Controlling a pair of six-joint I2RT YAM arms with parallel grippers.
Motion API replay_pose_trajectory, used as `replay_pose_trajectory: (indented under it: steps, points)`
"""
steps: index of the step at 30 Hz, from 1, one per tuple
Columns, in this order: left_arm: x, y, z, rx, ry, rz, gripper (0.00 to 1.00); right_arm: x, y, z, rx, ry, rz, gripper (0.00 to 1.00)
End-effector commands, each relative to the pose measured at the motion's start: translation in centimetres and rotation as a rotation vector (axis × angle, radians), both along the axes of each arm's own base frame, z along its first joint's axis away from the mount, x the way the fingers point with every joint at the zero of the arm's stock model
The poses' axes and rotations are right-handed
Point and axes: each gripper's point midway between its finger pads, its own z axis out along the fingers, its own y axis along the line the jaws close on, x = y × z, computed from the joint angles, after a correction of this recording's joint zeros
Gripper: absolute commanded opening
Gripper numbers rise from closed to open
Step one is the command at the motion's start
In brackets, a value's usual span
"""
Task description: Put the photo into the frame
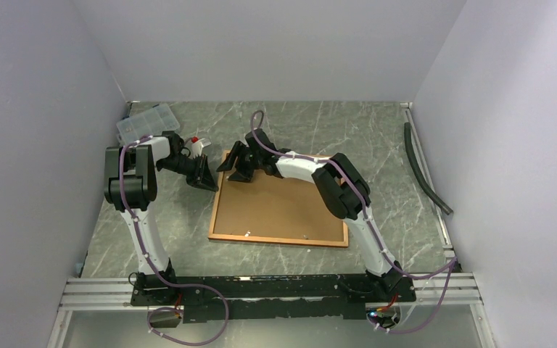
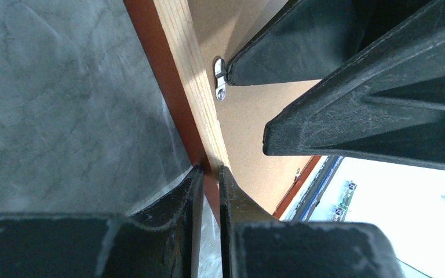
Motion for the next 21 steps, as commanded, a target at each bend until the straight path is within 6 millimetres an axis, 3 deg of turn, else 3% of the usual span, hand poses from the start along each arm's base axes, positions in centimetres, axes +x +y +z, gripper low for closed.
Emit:
replay_pose_trajectory:
  steps: [1, 9, 21]
  points:
    - [-0.7, 0.0, -0.8, 0.030, -0.013, -0.033, 0.17, 0.6, 1.4, 0.4, 0.055, -0.028, 0.027, 0.59]
    - [-0.8, -0.1, -0.7, 0.028, -0.012, -0.035, 0.15, 0.3, 1.9, 0.0, 0.068, -0.020, 0.064, 0.58]
    - [-0.7, 0.0, -0.6, 0.027, -0.015, -0.036, 0.14, 0.4, 2.2, 1.0, 0.067, -0.043, 0.093, 0.57]
